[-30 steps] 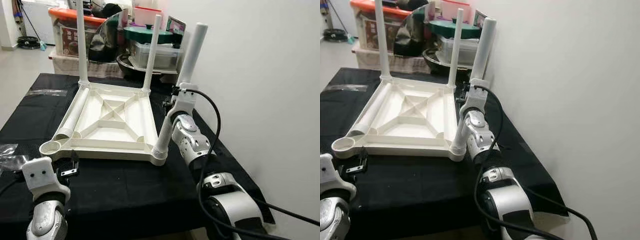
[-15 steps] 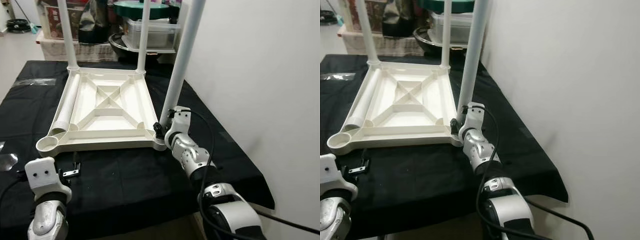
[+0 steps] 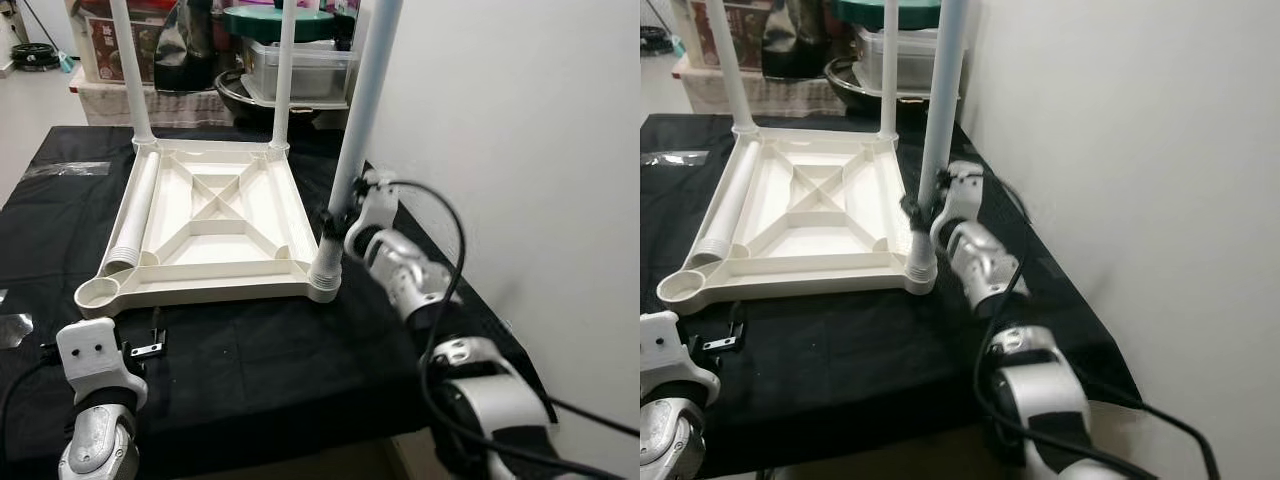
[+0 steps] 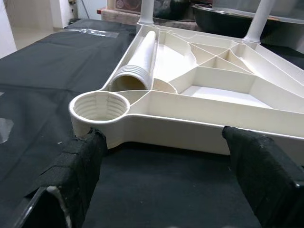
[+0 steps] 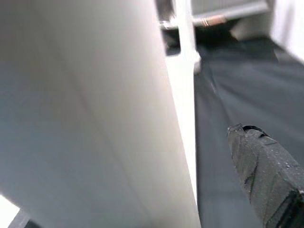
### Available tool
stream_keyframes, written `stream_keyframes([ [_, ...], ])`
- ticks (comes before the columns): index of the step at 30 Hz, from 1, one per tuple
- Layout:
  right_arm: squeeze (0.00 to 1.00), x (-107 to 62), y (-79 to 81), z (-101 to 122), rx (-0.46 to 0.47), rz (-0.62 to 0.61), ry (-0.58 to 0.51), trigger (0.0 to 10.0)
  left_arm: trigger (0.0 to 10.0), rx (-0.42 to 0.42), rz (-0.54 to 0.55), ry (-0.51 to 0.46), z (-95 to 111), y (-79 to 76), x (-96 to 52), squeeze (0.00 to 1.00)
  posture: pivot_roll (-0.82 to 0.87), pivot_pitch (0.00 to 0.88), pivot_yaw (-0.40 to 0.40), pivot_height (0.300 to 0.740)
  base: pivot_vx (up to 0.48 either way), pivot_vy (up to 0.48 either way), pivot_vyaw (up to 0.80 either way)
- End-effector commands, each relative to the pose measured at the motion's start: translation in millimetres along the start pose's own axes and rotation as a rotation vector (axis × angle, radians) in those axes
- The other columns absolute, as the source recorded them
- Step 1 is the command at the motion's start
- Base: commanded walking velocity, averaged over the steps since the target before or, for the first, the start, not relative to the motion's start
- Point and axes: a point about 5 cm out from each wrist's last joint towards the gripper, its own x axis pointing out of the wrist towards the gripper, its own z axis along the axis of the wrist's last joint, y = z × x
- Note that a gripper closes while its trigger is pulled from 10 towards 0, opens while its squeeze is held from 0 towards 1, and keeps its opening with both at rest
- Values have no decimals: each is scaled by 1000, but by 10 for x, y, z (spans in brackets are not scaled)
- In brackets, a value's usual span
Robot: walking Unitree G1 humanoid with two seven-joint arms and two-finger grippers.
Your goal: Building children table
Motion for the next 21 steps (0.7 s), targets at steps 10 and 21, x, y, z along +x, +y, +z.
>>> stream_keyframes([
  [10,0,-29,-108,86,-111,199,8,10000,10000,-3,-29,21,-57,-69,16,0,111,0,-152,740,0,0,0],
  [21,0,-112,-216,118,-266,415,71,10000,10000,-6,-53,26,-79,-124,-2,0,127,0,-167,740,0,0,0],
])
